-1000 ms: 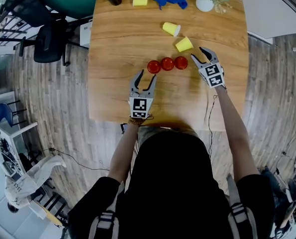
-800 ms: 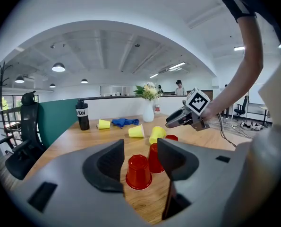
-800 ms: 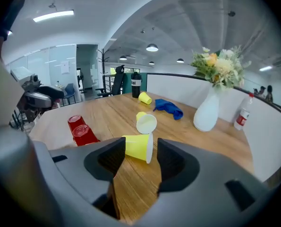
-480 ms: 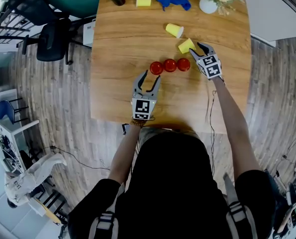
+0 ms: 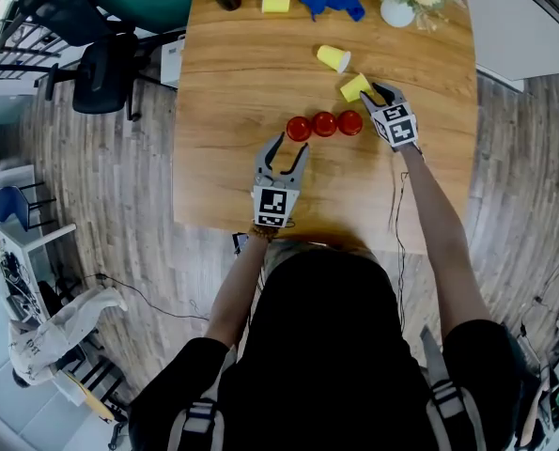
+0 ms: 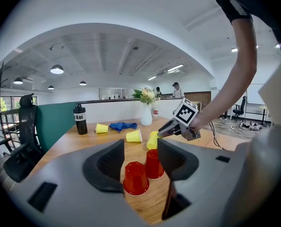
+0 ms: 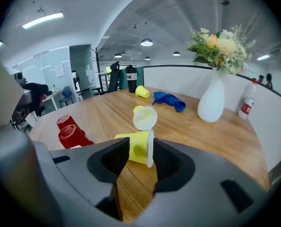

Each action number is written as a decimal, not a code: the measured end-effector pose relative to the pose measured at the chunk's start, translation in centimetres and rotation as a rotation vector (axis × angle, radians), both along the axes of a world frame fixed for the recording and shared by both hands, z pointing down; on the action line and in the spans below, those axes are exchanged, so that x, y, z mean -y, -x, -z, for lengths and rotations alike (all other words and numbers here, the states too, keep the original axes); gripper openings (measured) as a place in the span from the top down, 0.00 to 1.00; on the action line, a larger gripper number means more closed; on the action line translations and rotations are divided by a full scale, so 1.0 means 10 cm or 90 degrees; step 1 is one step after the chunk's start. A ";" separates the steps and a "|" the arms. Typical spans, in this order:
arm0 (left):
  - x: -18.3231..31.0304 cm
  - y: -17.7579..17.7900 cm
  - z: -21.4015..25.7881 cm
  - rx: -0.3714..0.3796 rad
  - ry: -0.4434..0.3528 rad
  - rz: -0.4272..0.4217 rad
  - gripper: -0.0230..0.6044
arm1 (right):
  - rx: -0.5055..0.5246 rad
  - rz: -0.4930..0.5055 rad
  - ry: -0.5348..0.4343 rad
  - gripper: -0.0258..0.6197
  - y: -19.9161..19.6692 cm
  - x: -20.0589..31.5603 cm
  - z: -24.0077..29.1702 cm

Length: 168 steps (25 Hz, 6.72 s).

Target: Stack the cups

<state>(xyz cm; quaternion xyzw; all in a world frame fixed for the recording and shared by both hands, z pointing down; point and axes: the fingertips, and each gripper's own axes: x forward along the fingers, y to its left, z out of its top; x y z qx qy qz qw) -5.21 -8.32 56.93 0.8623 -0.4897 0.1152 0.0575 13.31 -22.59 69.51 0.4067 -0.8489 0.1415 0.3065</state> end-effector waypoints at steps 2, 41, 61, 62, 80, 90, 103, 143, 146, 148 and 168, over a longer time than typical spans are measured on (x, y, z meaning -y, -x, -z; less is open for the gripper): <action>-0.01 0.00 0.01 0.000 -0.001 0.001 0.60 | -0.006 -0.003 0.002 0.73 -0.01 -0.01 -0.02; -0.04 -0.29 0.36 -0.047 -0.040 -0.065 0.59 | 0.318 -0.037 -0.022 0.92 0.27 -0.95 1.19; -0.21 -0.39 0.49 -0.140 -0.019 -0.158 0.54 | 0.565 0.075 0.055 0.92 0.77 -1.67 1.44; -0.20 -0.40 0.52 -0.151 -0.019 -0.158 0.54 | 0.562 0.081 0.055 0.92 0.78 -1.67 1.44; -0.18 -0.33 0.53 -0.090 -0.027 -0.160 0.57 | 0.509 0.075 0.045 0.92 0.79 -1.70 1.28; 0.18 -0.10 0.28 0.123 0.022 -0.150 0.57 | 0.487 0.017 0.046 0.92 0.47 -1.74 1.14; 0.30 -0.28 -0.30 0.289 0.128 -0.233 0.57 | 0.487 -0.010 0.037 0.93 0.35 -1.76 1.07; 0.35 -0.59 -0.40 0.402 0.137 -0.321 0.55 | 0.473 -0.025 0.045 0.94 0.34 -1.78 1.03; 0.38 -0.57 -0.34 0.364 0.141 -0.308 0.54 | 0.471 -0.023 0.046 0.94 0.35 -1.77 1.02; 0.40 -0.55 -0.29 0.325 0.147 -0.294 0.54 | 0.470 -0.022 0.047 0.94 0.35 -1.77 1.02; 0.38 -0.24 0.42 0.046 0.067 -0.120 0.54 | 0.383 0.027 -0.001 0.92 0.20 -1.15 1.25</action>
